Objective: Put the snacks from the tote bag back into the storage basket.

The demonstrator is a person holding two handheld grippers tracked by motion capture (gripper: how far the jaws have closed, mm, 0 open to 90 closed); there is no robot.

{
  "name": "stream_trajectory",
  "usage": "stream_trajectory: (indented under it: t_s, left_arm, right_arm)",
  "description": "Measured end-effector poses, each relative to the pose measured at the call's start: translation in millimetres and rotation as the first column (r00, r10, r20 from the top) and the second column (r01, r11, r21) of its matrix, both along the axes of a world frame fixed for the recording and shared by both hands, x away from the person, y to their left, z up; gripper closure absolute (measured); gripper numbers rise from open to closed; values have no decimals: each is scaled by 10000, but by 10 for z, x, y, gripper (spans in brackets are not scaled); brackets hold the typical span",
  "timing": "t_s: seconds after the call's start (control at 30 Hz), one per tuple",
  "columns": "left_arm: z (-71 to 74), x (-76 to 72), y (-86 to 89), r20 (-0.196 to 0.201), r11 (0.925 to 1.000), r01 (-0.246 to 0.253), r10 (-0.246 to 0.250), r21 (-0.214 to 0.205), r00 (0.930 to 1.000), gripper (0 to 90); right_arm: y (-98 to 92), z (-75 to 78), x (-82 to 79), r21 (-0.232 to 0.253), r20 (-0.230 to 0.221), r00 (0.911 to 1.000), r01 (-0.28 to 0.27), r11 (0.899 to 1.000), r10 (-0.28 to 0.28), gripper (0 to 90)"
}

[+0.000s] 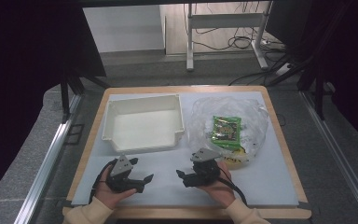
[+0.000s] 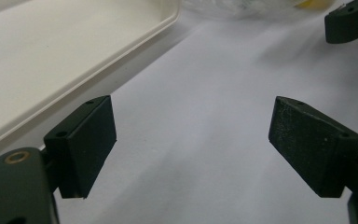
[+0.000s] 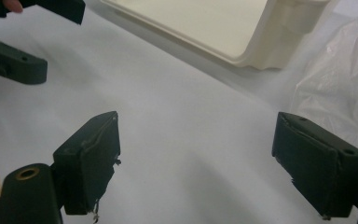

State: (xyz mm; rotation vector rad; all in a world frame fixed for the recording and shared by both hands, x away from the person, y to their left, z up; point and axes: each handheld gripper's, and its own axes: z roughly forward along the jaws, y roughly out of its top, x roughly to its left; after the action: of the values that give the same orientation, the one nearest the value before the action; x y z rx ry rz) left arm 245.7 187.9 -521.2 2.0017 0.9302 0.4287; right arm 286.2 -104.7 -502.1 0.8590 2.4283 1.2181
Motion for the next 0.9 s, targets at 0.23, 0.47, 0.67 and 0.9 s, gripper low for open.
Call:
stream_trajectory:
  t_s: [0.23,0.47,0.67,0.9]
  left_arm:
    - [-20,11,-18,-306,9991,-306,315,308,9990,115]
    - [3,-73,11,-200,9991,-127,135,398,9997,86]
    - [12,-63,38,-139,9991,-82,88,412,9999,77]
    - [16,-67,34,16,9989,-127,127,446,9999,76]
  right_arm:
    - [-39,-28,34,61,-198,9994,-267,9996,268,183]
    - [22,11,22,198,-151,9993,-341,9992,344,186]
    - [64,2,-3,-43,128,9984,-559,9984,559,187]
    - [50,4,-2,17,58,9982,-597,9982,597,187]
